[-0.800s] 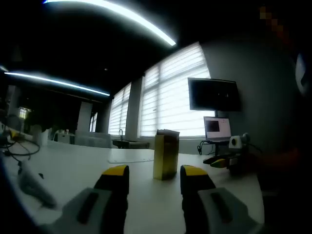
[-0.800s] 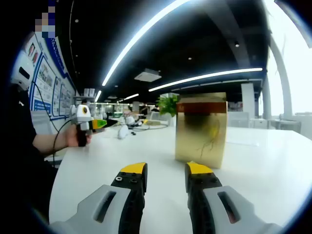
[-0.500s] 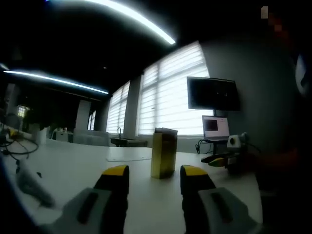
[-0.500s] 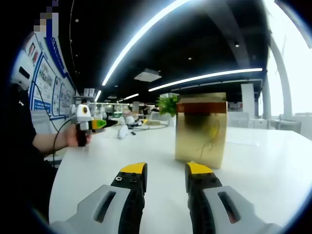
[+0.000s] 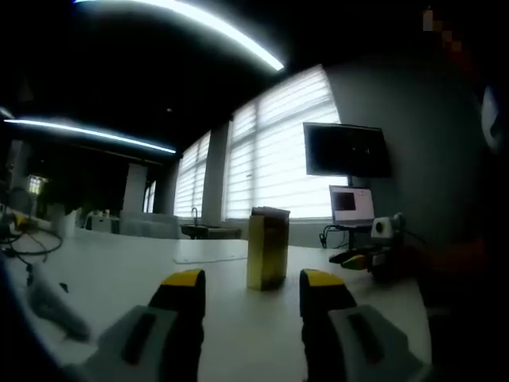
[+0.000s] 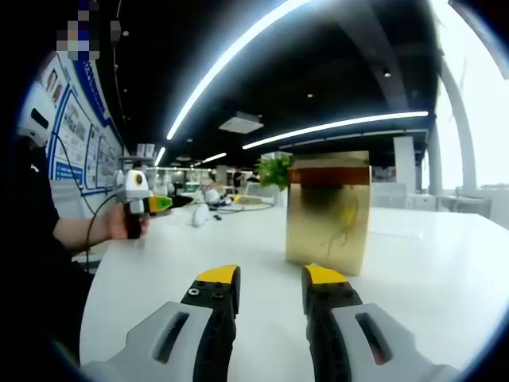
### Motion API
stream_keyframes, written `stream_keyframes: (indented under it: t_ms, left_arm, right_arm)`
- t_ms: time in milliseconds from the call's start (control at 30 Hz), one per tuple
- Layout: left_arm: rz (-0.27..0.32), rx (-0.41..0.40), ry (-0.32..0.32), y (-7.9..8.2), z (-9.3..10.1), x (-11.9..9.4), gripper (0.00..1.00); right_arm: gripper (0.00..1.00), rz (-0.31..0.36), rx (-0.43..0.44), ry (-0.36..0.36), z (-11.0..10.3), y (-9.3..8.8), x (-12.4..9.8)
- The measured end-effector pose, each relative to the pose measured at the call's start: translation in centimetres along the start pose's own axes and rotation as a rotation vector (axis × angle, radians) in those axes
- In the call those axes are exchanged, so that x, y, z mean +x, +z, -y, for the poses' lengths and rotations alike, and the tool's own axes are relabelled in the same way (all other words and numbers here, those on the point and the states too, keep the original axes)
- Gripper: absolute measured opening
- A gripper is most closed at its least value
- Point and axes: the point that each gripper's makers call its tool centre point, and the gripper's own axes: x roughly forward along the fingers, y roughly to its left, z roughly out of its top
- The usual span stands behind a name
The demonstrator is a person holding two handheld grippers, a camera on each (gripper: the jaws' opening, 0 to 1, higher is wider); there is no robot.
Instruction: Extract single mask from mask box in order stack masks on table
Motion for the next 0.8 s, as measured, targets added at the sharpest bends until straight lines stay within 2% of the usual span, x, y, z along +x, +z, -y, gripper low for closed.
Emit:
stream_keyframes:
  t_ms: [33,300,500,567,667,800]
  left_arm:
    - [0.003,0.015,0.003,0.11,-0.02,-0.05,0.46]
    - [0.023,-0.045,-0.016,0.27,0.23,-0.15,0.45]
    - [0.01,-0.038,-0.021,0.04,0.62,0.02,0.46]
    - [0.017,-0.035,0.002,0.16,0.2,-0.04,0.48]
    - [0.026,-0.049,0.0,0.28,0.08,-0.08,0.49]
    - [0.009,-0.032,-0.016,-0.02,0.54,0.1,0.49]
  right_arm:
    - [0.28,0.0,0.0,0.0,0.0,0.0,0.0]
    - [0.28,-0.002,-0.003,0.001,-0.06,-0.01,0.04]
    - [0.28,-0.002,-0.003,0.001,-0.03,-0.02,0.04]
    - [0.28,0.0,-0.003,0.002,-0.03,0.01,0.03]
    - [0.28,0.0,-0.002,0.001,-0.02,0.01,0.0]
    - [0.28,-0.001,-0.003,0.0,0.0,-0.03,-0.02]
